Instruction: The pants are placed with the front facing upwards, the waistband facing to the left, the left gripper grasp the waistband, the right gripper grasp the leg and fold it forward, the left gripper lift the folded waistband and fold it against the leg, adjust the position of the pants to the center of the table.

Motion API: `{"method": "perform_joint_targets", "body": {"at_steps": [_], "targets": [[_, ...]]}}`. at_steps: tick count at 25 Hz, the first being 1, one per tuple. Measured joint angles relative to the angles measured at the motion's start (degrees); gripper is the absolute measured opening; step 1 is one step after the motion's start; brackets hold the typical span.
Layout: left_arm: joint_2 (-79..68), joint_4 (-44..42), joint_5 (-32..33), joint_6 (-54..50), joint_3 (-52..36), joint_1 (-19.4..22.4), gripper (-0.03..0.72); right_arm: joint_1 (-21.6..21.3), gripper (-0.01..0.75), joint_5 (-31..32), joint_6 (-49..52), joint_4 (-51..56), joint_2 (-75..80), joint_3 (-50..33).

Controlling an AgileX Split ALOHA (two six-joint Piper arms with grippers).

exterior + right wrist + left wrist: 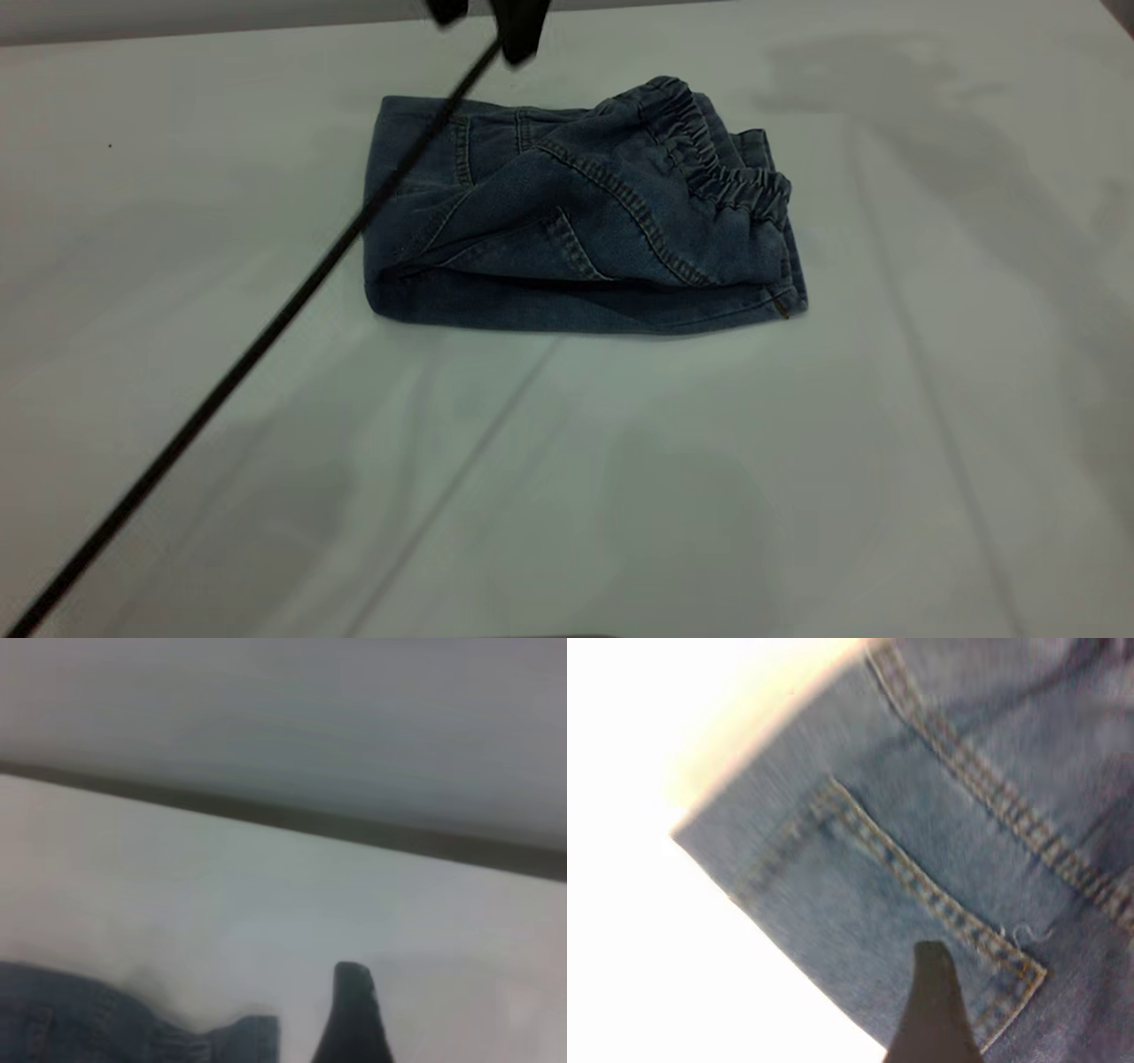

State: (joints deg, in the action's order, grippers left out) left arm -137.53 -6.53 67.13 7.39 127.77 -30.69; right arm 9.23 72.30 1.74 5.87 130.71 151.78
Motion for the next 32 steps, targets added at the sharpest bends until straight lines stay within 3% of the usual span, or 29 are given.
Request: {"method": "perform_joint_targets", "body": {"at_steps": [14, 32], "targets": [[20.8, 0.1, 0.0, -1.4, -4.2, 0.0, 0.496, 0.0, 0.465, 0.2, 0.2, 0.6, -26.2, -24.9], [69.1, 1.5, 0.0, -3.6, -40.5, 0.0, 0.496, 0.0, 0.465, 0.8, 0.2, 2.9, -76.4, -61.2]]}}
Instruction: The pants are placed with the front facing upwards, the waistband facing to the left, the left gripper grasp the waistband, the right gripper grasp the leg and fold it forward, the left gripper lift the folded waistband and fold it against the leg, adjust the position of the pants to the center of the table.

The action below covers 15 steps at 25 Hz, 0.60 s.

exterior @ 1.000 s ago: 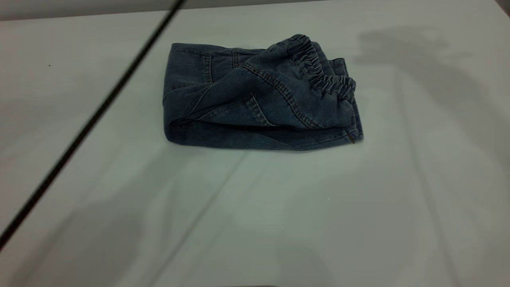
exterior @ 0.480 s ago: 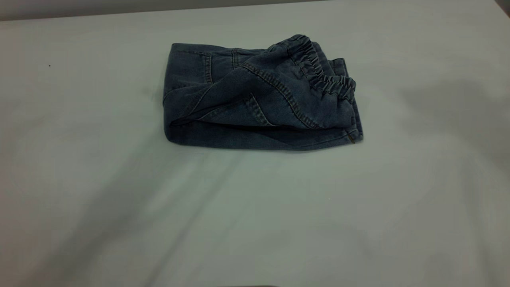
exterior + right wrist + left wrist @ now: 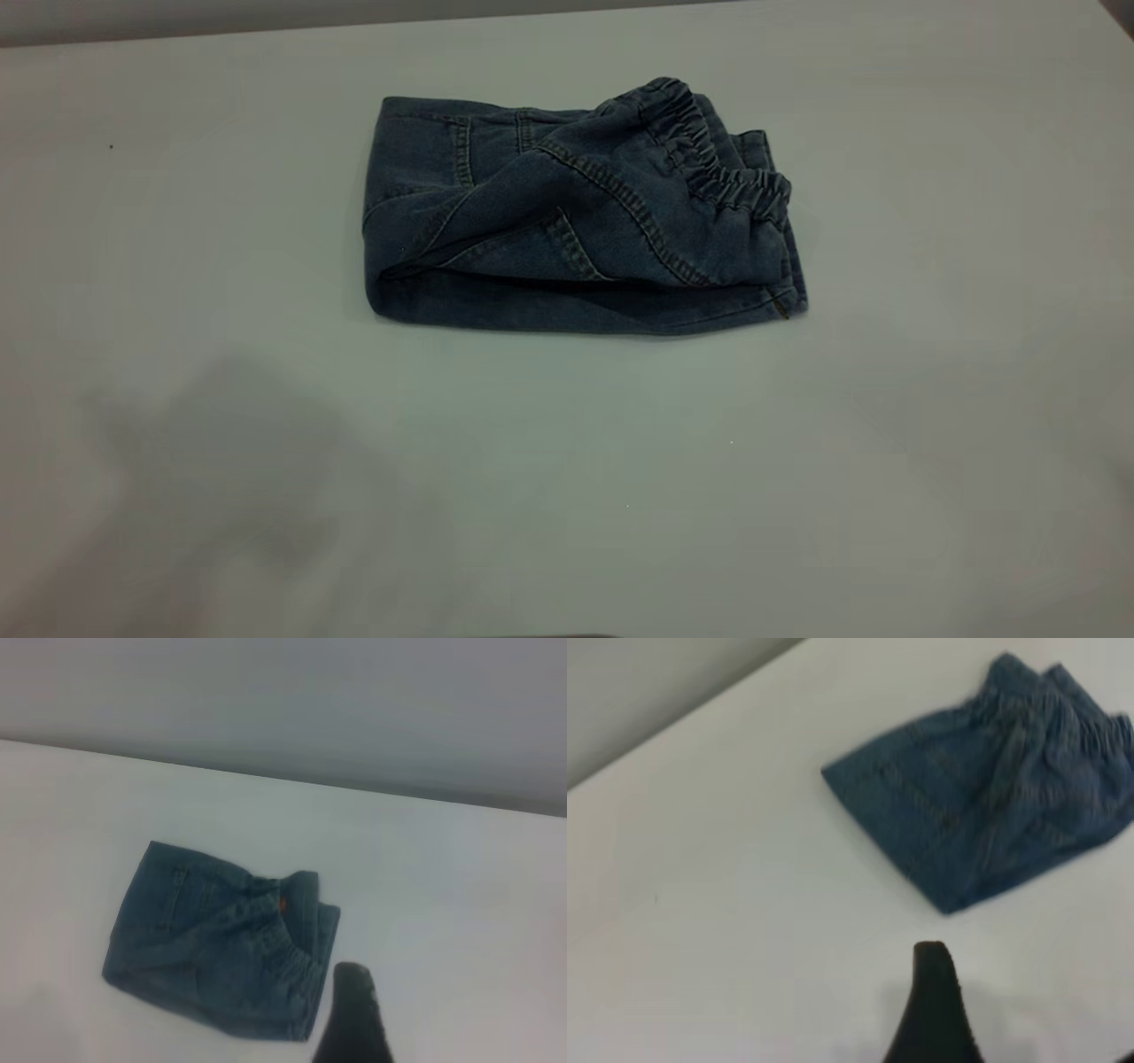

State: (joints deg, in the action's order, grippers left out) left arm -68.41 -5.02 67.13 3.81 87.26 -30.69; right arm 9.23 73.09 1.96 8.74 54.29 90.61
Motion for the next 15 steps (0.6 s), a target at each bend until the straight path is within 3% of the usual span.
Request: {"method": "perform_joint_targets", "body": {"at_steps": [15], "targets": [[31.5, 0.0, 0.0, 0.0, -24.4, 0.0, 0.496, 0.0, 0.465, 0.1, -2.9, 3.1, -33.8, -32.0]]}}
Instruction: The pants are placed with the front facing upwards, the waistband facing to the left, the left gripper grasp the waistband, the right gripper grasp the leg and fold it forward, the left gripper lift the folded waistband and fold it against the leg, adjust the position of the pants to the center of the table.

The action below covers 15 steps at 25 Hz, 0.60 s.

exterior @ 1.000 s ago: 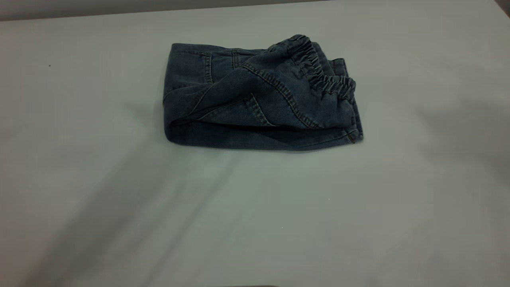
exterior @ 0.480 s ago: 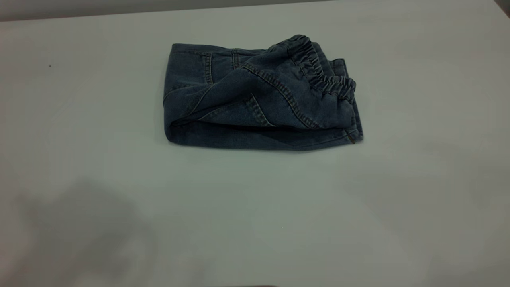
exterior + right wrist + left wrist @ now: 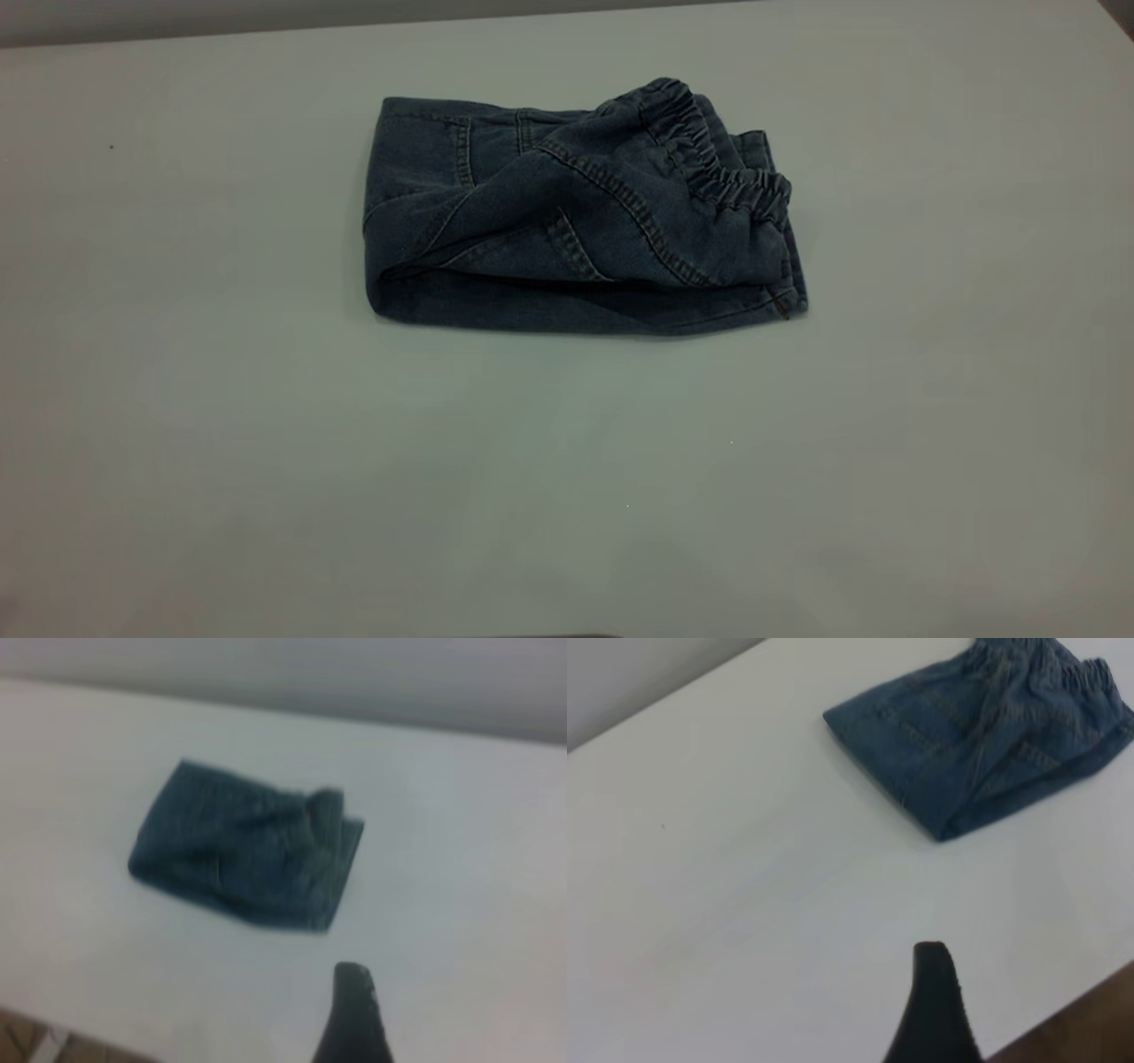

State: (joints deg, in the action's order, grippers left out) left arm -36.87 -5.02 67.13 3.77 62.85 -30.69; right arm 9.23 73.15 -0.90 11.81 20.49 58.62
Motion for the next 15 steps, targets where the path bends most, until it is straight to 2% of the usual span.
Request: {"method": "perform_joint_targets", "body": {"at_steps": [8, 15], "targets": [[12.1, 1.2, 0.0, 0.0, -13.0, 0.0, 0.496, 0.0, 0.463, -1.7, -5.1, 0.1, -11.3, -17.7], [19.2, 4.4, 0.0, 0.0, -21.6, 0.0, 0.496, 0.0, 0.464, -4.5, -7.5, -0.1, -15.1, -26.2]]}}
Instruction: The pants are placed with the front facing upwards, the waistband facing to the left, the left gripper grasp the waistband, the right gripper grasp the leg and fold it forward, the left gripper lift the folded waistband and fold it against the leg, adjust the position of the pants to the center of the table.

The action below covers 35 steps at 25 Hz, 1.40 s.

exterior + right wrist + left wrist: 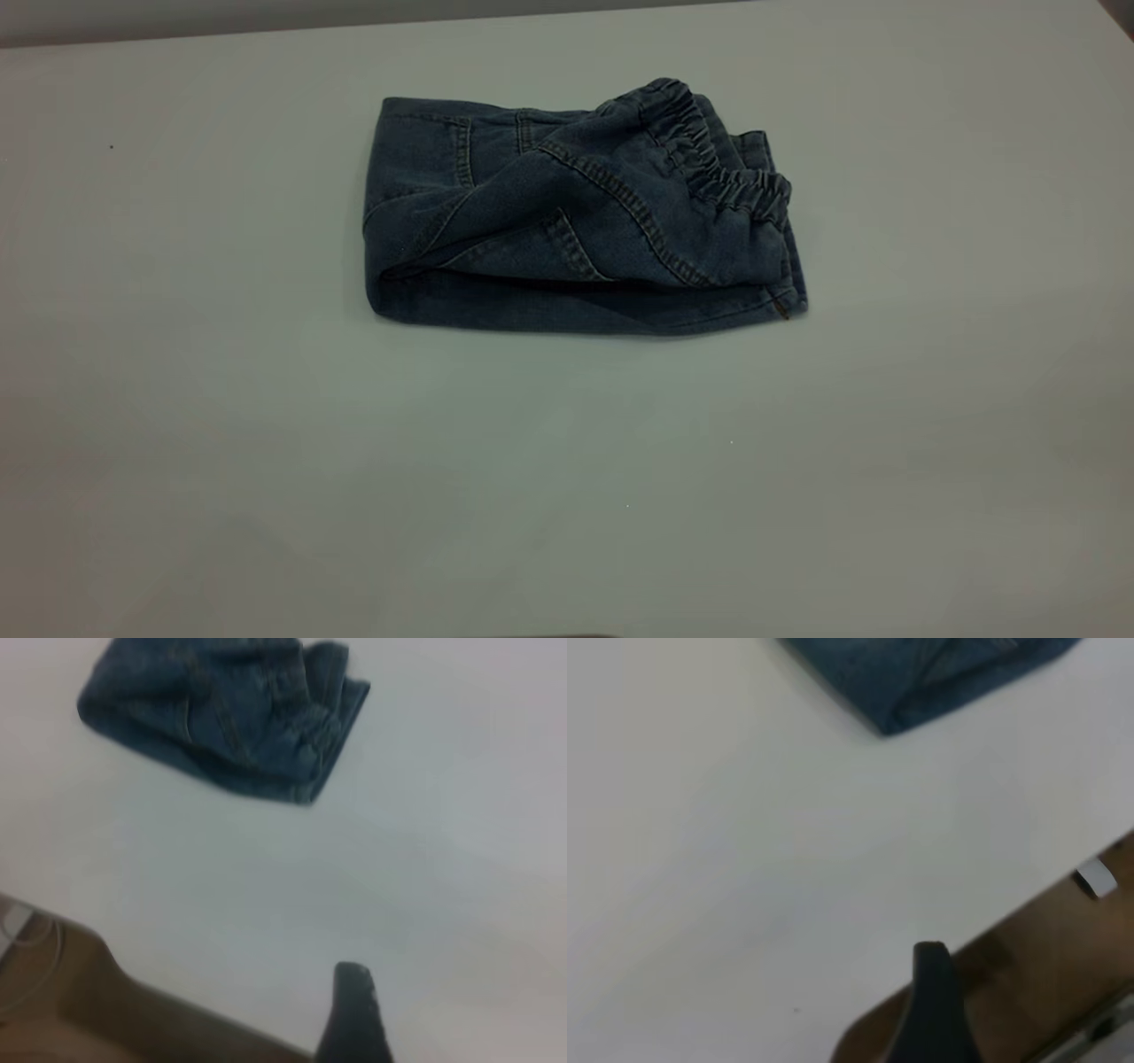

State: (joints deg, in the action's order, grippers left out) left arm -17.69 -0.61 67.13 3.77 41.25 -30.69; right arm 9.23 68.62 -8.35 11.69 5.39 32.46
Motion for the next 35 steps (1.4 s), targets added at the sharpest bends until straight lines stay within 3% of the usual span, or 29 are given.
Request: {"method": "perform_joint_targets", "body": {"at_steps": [13, 35], "targets": [[2.6, 2.3, -0.5, 0.2, -11.6, 0.0, 0.496, 0.0, 0.464, -2.9, -0.2, -0.3, -0.9, -5.2], [2.6, 2.3, -3.0, -1.9, -13.1, 0.0, 0.496, 0.0, 0.464, -2.9, -0.2, -0.3, -0.9, -5.2]]}}
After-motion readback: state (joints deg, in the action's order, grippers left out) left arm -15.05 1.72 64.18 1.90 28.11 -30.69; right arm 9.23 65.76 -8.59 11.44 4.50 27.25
